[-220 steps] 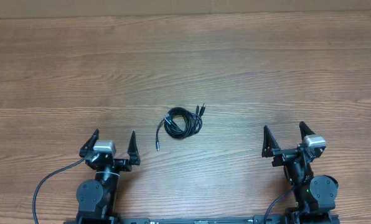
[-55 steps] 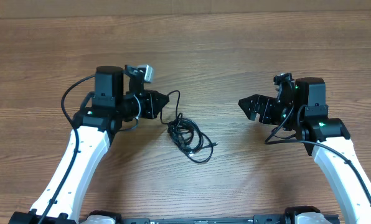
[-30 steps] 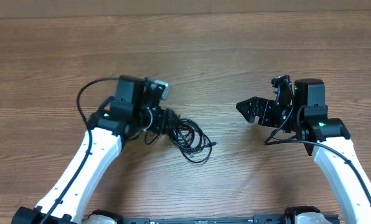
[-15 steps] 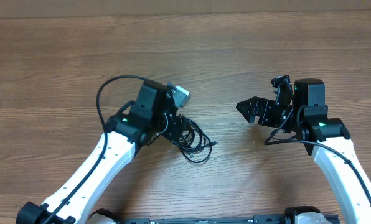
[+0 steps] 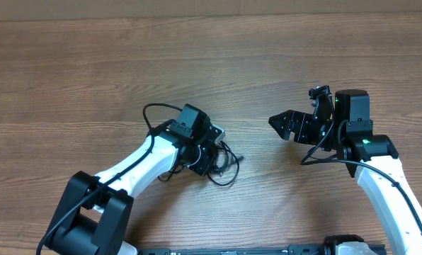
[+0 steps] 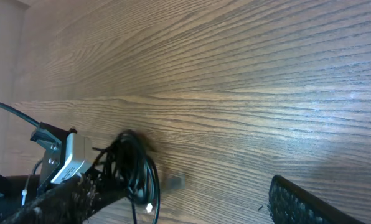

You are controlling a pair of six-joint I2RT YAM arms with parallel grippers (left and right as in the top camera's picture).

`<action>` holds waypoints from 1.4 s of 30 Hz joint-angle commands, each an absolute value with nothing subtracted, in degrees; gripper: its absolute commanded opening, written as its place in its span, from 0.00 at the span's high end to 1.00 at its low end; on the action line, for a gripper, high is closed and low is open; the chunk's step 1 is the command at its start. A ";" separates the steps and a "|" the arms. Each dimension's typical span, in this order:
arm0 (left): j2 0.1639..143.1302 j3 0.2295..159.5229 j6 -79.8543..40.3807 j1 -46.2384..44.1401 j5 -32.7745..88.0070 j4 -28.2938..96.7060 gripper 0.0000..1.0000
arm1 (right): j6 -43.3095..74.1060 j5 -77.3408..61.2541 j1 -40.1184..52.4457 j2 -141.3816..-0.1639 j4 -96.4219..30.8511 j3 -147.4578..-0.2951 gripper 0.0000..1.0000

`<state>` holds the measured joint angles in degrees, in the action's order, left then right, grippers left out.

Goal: Untangle cables

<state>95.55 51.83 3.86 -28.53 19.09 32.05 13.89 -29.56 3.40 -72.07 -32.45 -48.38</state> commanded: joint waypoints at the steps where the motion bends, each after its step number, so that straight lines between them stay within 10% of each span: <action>1: 94.28 54.11 3.60 -28.47 19.92 32.12 0.96 | 13.72 -29.17 3.29 -72.10 -32.03 -49.47 0.12; 21: 80.77 64.77 -10.83 -28.45 44.12 19.00 0.96 | 13.52 -32.14 5.37 -72.14 -31.42 -49.47 0.15; 30: 78.52 64.77 -10.50 -25.21 45.93 17.80 0.96 | 13.54 -16.47 6.22 -72.20 -33.93 -47.53 0.75; 33: 76.09 64.77 -7.66 -18.57 45.89 24.29 0.96 | 21.47 7.31 6.15 -72.20 -39.18 -47.29 0.91; 42: 74.46 64.77 -4.73 -4.64 40.01 32.97 0.96 | 30.17 15.81 6.15 -72.20 -40.25 -47.29 0.94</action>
<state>76.23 63.75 -6.63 -9.63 44.07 32.86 24.25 6.87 7.29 -72.07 -40.42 -47.90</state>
